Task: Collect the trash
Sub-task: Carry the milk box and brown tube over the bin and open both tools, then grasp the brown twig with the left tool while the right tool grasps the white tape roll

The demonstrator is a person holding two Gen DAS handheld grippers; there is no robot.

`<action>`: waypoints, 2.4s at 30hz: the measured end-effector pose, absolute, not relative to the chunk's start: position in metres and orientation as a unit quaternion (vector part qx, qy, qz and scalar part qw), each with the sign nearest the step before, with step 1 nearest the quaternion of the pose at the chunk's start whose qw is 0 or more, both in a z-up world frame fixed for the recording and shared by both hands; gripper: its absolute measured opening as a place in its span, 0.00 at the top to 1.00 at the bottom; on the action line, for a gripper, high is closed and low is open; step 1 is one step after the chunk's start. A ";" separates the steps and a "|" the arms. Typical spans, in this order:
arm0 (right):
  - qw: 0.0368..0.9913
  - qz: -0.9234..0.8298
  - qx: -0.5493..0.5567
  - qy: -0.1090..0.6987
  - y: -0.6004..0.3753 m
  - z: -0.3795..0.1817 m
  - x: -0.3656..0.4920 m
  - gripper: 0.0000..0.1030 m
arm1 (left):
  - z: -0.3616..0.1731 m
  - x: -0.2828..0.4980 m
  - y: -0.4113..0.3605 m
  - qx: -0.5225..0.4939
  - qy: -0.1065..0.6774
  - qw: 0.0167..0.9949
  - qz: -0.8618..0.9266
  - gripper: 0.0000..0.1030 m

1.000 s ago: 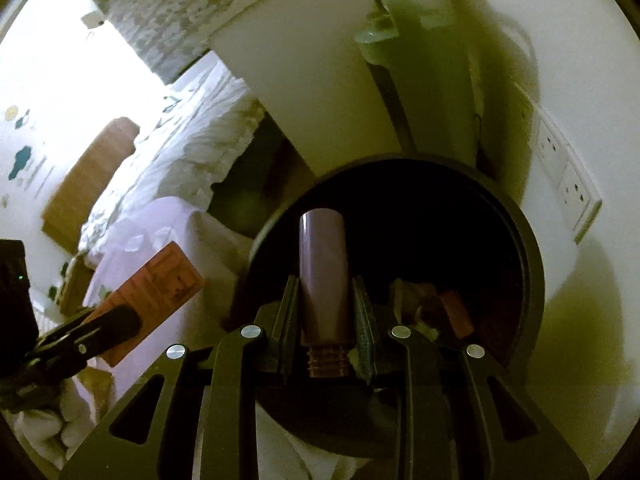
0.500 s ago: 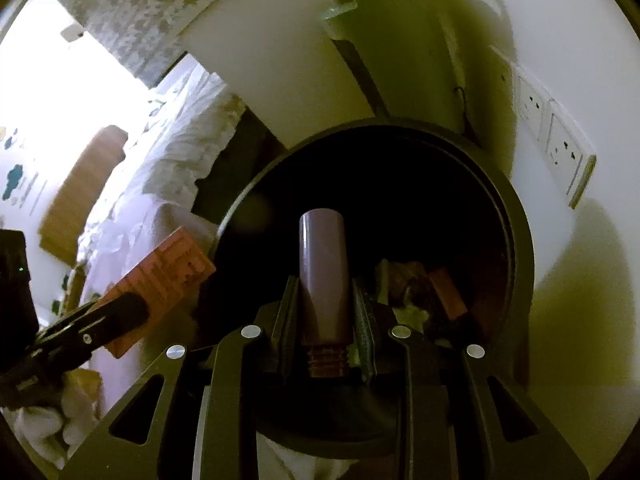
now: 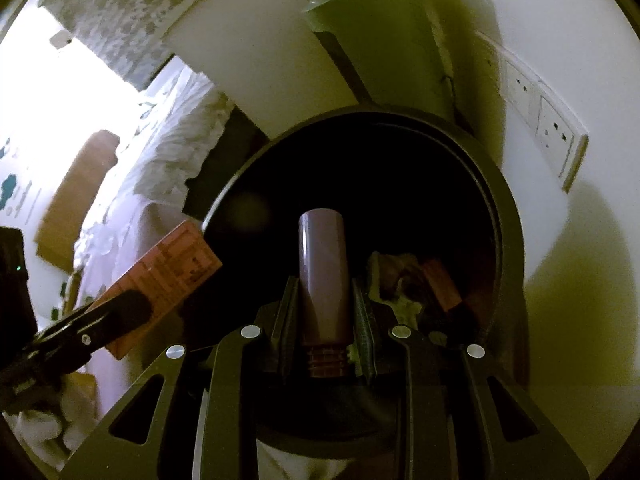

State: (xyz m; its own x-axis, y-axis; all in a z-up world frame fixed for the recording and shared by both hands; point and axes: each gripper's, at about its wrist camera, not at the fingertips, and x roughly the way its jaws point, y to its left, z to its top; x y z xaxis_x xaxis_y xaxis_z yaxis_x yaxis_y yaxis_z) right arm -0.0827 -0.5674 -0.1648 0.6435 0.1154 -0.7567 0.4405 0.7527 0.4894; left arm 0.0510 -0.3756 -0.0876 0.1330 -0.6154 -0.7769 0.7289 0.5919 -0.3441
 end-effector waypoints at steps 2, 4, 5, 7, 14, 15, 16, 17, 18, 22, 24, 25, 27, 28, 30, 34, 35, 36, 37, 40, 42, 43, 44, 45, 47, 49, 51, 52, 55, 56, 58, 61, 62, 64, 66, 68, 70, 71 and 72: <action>0.837 -0.099 0.343 0.415 -0.568 -0.168 -0.083 0.72 | -0.088 0.050 -0.375 0.061 0.485 0.751 -0.444 0.41; 0.836 -0.101 0.344 0.416 -0.568 -0.168 -0.084 0.59 | -0.084 0.047 -0.372 0.060 0.478 0.758 -0.440 0.28; 0.836 -0.101 0.346 0.413 -0.568 -0.167 -0.085 0.55 | -0.083 0.045 -0.371 0.061 0.474 0.761 -0.439 0.27; 0.837 -0.100 0.345 0.413 -0.566 -0.166 -0.084 0.55 | -0.079 0.042 -0.369 0.065 0.469 0.762 -0.442 0.26; 0.845 -0.087 0.330 0.411 -0.554 -0.154 -0.078 0.55 | -0.063 0.039 -0.345 0.045 0.458 0.773 -0.438 0.26; 0.847 -0.084 0.328 0.411 -0.551 -0.151 -0.077 0.55 | -0.060 0.040 -0.338 0.040 0.454 0.776 -0.435 0.26; 0.848 -0.082 0.325 0.411 -0.549 -0.149 -0.076 0.55 | -0.056 0.040 -0.330 0.035 0.450 0.782 -0.429 0.26; 0.850 -0.078 0.321 0.411 -0.545 -0.146 -0.073 0.55 | -0.053 0.041 -0.321 0.030 0.446 0.787 -0.425 0.26; 0.851 -0.074 0.317 0.411 -0.541 -0.142 -0.071 0.55 | -0.050 0.041 -0.313 0.025 0.442 0.792 -0.420 0.26; 0.860 -0.056 0.299 0.411 -0.520 -0.128 -0.059 0.55 | -0.041 0.047 -0.266 -0.002 0.427 0.818 -0.384 0.26; 0.865 -0.040 0.286 0.411 -0.504 -0.119 -0.050 0.55 | -0.036 0.050 -0.234 -0.022 0.415 0.838 -0.355 0.26; 0.867 -0.034 0.280 0.411 -0.498 -0.115 -0.047 0.55 | -0.035 0.051 -0.219 -0.031 0.409 0.846 -0.341 0.26; 0.871 -0.016 0.263 0.414 -0.479 -0.107 -0.037 0.55 | -0.030 0.054 -0.184 -0.051 0.395 0.863 -0.310 0.26; 0.873 -0.009 0.257 0.415 -0.472 -0.104 -0.033 0.55 | -0.029 0.055 -0.166 -0.060 0.389 0.871 -0.293 0.26; 0.876 0.012 0.240 0.418 -0.451 -0.097 -0.020 0.55 | -0.026 0.058 -0.132 -0.081 0.377 0.885 -0.260 0.26; 0.880 0.052 0.204 0.425 -0.407 -0.084 0.005 0.55 | -0.026 0.067 -0.064 -0.127 0.355 0.907 -0.185 0.26; 0.881 0.061 0.196 0.426 -0.397 -0.081 0.012 0.55 | -0.030 0.071 -0.053 -0.134 0.363 0.905 -0.179 0.26; 0.881 0.071 0.189 0.427 -0.386 -0.077 0.020 0.55 | -0.034 0.076 -0.046 -0.140 0.370 0.902 -0.173 0.26; 0.882 0.088 0.177 0.428 -0.370 -0.073 0.030 0.55 | -0.037 0.080 -0.040 -0.146 0.377 0.899 -0.169 0.26; 0.882 0.119 0.150 0.429 -0.337 -0.065 0.049 0.55 | -0.053 0.097 -0.026 -0.175 0.400 0.884 -0.168 0.27; 0.881 0.141 0.129 0.432 -0.311 -0.060 0.064 0.55 | -0.063 0.110 -0.024 -0.190 0.420 0.870 -0.175 0.28; 0.881 0.148 0.122 0.434 -0.302 -0.059 0.069 0.55 | -0.068 0.116 -0.023 -0.195 0.428 0.865 -0.176 0.32; 0.880 0.157 0.112 0.435 -0.290 -0.058 0.076 0.55 | -0.072 0.122 -0.023 -0.199 0.434 0.860 -0.177 0.36; 0.879 0.165 0.102 0.436 -0.279 -0.057 0.083 0.55 | -0.077 0.123 -0.021 -0.205 0.440 0.856 -0.179 0.46; 0.877 0.177 0.085 0.439 -0.261 -0.054 0.096 0.55 | -0.085 0.131 -0.017 -0.221 0.449 0.846 -0.185 0.59; 0.875 0.187 0.071 0.441 -0.245 -0.051 0.107 0.55 | -0.090 0.133 -0.010 -0.238 0.450 0.839 -0.195 0.71; 0.872 0.199 0.054 0.445 -0.226 -0.050 0.120 0.55 | -0.090 0.129 -0.004 -0.247 0.441 0.838 -0.204 0.75; 0.869 0.208 0.048 0.447 -0.218 -0.050 0.123 0.55 | -0.088 0.127 -0.001 -0.246 0.434 0.842 -0.206 0.78; 0.860 0.237 0.021 0.451 -0.187 -0.051 0.129 0.55 | -0.083 0.120 0.016 -0.252 0.417 0.850 -0.199 0.80; 0.857 0.246 0.009 0.453 -0.177 -0.053 0.130 0.55 | -0.080 0.117 0.022 -0.258 0.411 0.851 -0.199 0.81; 0.851 0.257 -0.010 0.458 -0.158 -0.058 0.131 0.55 | -0.077 0.115 0.028 -0.261 0.406 0.854 -0.196 0.87; 0.855 0.254 -0.053 0.449 -0.133 -0.060 0.130 0.55 | -0.071 0.107 0.041 -0.270 0.392 0.859 -0.188 0.87; 0.855 0.250 -0.065 0.449 -0.127 -0.061 0.131 0.55 | -0.068 0.106 0.044 -0.274 0.387 0.861 -0.186 0.87; 0.857 0.234 -0.095 0.450 -0.117 -0.064 0.135 0.55 | -0.063 0.100 0.052 -0.276 0.377 0.865 -0.184 0.87; 0.855 0.219 -0.136 0.450 -0.106 -0.068 0.136 0.60 | -0.058 0.096 0.057 -0.273 0.372 0.868 -0.183 0.87; 0.851 0.209 -0.171 0.450 -0.097 -0.074 0.135 0.68 | -0.056 0.091 0.061 -0.276 0.369 0.869 -0.181 0.87; 0.847 0.202 -0.198 0.449 -0.094 -0.077 0.133 0.75 | -0.056 0.086 0.064 -0.277 0.368 0.869 -0.179 0.87; 0.847 0.203 -0.199 0.450 -0.092 -0.077 0.134 0.76 | -0.056 0.085 0.065 -0.280 0.368 0.869 -0.178 0.87; 0.846 0.203 -0.201 0.450 -0.093 -0.079 0.135 0.80 | -0.057 0.082 0.067 -0.281 0.368 0.868 -0.177 0.87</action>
State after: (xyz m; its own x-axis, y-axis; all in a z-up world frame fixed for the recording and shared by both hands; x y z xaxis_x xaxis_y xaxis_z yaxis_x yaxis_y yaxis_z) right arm 0.1348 -0.0928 -0.0789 0.5123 0.1631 -0.8432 -0.5244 0.8369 -0.1567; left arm 0.0824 0.0672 -0.0569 0.6660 -0.5144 -0.5402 0.1005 0.7795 -0.6183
